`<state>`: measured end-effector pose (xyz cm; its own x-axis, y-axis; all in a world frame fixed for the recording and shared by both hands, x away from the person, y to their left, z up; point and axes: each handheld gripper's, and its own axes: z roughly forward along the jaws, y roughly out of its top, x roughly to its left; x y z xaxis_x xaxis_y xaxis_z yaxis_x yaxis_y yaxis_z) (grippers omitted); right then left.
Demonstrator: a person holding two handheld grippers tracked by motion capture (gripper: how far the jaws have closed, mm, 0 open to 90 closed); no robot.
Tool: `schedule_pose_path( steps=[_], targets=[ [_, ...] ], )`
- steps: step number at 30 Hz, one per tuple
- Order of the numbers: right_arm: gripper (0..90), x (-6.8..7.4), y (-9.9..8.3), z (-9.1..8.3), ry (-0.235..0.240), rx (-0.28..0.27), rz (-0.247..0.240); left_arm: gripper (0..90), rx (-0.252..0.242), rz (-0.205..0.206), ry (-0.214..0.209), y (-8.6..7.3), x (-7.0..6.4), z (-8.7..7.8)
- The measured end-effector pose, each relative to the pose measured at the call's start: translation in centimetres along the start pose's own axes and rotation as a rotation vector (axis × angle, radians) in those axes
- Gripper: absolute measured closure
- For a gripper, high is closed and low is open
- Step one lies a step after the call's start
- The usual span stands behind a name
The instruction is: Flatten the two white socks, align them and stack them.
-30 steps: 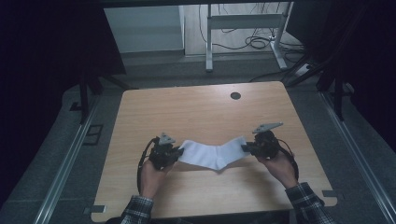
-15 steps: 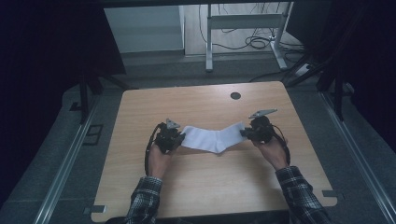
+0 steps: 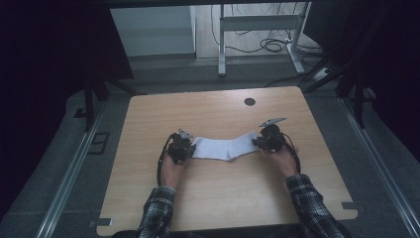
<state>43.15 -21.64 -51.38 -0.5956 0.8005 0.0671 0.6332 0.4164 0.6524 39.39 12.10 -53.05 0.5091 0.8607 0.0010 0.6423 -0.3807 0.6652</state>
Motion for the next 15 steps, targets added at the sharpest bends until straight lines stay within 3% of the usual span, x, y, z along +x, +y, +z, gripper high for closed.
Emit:
schedule_pose_path(
  steps=[5, 11, 15],
  targets=[
    [69.0, -0.5, -0.7, 0.7, 0.001, 0.007, 0.013, 72.9, -0.010, -0.047, -0.005, -0.3, 0.4, 0.2],
    [54.8, -0.6, -0.6, 0.1, -0.008, -0.015, 0.023, 54.0, -0.044, -0.081, 0.006, -0.2, 0.9, -0.3],
    [44.4, -0.6, -0.5, -0.3, 0.004, -0.030, 0.035, 44.2, -0.055, -0.071, 0.000, 0.0, 0.6, -0.7]
  ],
)
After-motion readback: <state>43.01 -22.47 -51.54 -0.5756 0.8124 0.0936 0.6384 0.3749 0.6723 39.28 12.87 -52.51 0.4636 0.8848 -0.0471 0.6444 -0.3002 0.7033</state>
